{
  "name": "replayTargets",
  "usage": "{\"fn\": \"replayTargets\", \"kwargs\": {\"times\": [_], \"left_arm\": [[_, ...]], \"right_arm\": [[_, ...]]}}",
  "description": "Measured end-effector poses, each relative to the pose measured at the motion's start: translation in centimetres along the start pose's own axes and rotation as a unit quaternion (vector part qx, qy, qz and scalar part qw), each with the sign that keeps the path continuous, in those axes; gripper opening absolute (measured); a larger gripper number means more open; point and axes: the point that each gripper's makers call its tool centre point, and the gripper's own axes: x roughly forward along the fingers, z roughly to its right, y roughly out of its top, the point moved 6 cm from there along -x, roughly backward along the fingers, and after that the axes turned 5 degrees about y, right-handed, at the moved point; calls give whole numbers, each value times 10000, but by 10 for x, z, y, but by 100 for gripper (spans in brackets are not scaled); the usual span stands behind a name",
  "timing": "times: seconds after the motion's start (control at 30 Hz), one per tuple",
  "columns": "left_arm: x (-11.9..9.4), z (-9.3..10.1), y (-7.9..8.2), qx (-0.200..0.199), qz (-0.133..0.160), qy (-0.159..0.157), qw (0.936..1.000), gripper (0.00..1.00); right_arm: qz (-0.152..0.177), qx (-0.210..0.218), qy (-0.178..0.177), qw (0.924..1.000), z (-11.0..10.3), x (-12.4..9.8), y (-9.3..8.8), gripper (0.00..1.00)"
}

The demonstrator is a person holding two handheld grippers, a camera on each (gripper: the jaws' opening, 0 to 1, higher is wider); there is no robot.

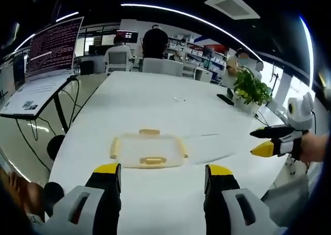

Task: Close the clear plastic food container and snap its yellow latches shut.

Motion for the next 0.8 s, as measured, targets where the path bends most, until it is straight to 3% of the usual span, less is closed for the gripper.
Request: {"fn": "replayTargets", "kwargs": {"times": [0.47,0.8], "left_arm": [[22,-24,6,446,-360,-334,9978,60],[37,-40,19,1115,-559,-663,9900,60]], "right_arm": [[-191,-255,381,9988,1,34,19,65],[-312,-583,719,9952,0,63,34,65]]}}
